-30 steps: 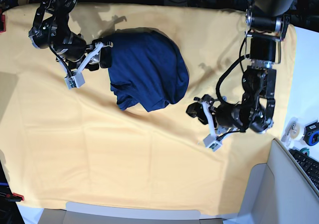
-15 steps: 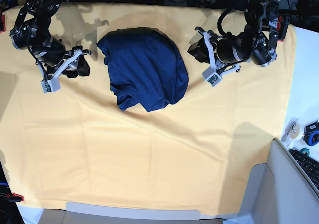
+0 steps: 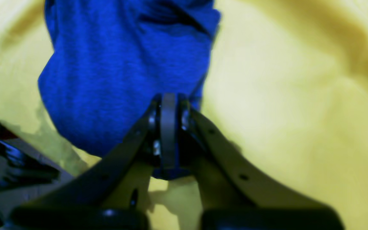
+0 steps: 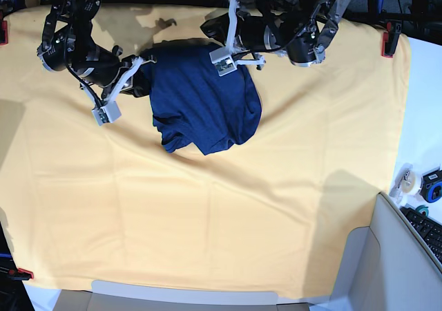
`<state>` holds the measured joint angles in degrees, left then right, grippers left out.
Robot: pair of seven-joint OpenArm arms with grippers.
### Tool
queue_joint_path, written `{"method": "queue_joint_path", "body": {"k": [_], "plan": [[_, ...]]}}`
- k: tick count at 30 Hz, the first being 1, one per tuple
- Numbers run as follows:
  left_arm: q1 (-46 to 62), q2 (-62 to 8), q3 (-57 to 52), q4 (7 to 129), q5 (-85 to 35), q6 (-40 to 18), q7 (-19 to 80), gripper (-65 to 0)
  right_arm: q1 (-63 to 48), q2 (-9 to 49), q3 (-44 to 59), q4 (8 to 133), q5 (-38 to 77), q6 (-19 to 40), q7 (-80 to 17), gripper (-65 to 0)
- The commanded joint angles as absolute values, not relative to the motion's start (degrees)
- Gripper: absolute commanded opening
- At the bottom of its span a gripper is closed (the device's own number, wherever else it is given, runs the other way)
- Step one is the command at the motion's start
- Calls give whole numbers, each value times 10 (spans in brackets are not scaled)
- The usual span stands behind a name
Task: Fold the T-shirt properly
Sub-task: 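Press the bundle sides inward with both grippers to shape it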
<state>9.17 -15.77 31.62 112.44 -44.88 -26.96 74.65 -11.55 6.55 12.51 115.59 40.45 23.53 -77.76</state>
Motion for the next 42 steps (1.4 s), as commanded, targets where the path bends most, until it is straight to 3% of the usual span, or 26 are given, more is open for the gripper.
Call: {"method": "queue_joint_path", "body": {"k": [1, 6, 22, 28, 42], "plan": [[87, -159, 323, 1130, -456, -269, 734, -650, -112, 63, 126, 1164, 414, 237, -767, -648], [87, -150, 331, 1113, -419, -265, 682, -650, -110, 43, 126, 1142, 412, 237, -766, -649], [90, -128, 328, 1062, -320, -130, 613, -650, -110, 38, 124, 1085, 378, 237, -755, -650], [91, -172, 332, 1062, -315, -99, 626, -650, -111, 55, 71, 1050, 377, 234, -705, -650], [120, -249, 288, 1075, -314, -95, 659, -650, -111, 64, 71, 1047, 376, 233, -704, -650]]}}
